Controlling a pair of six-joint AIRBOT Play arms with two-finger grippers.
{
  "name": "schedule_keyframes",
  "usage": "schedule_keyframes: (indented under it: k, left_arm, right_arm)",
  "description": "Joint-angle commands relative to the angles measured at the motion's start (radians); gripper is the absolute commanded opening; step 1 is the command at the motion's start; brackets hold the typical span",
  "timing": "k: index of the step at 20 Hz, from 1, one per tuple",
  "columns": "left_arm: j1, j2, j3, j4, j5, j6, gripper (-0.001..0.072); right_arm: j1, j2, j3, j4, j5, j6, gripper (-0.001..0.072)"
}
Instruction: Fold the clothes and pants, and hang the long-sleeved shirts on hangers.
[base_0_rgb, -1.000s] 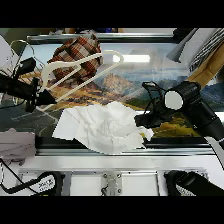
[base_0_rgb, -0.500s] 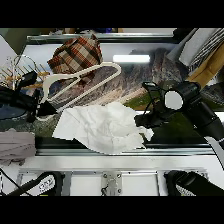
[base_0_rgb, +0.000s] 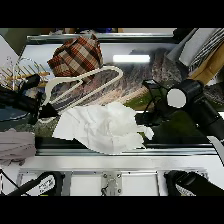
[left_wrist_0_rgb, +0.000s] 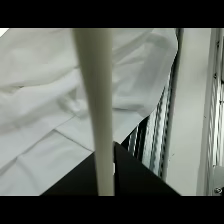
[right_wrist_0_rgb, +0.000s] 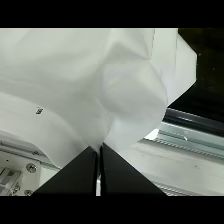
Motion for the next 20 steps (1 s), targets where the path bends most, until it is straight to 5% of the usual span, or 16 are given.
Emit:
schedule_keyframes:
  k: [1,20]
  left_arm:
    - [-0.063,0.001,-0.001,0.088,0.002,0.008,0.0014]
    - [-0.357,-0.171,-0.001,0.124,0.117,0.009,0.0014]
  right_arm:
    - [-0.049,0.001,0.057,-0.010,-0.001,-0.004,0.0013]
    - [-0.141,0.001,0.170,-0.010,0.040,-0.018,0.0013]
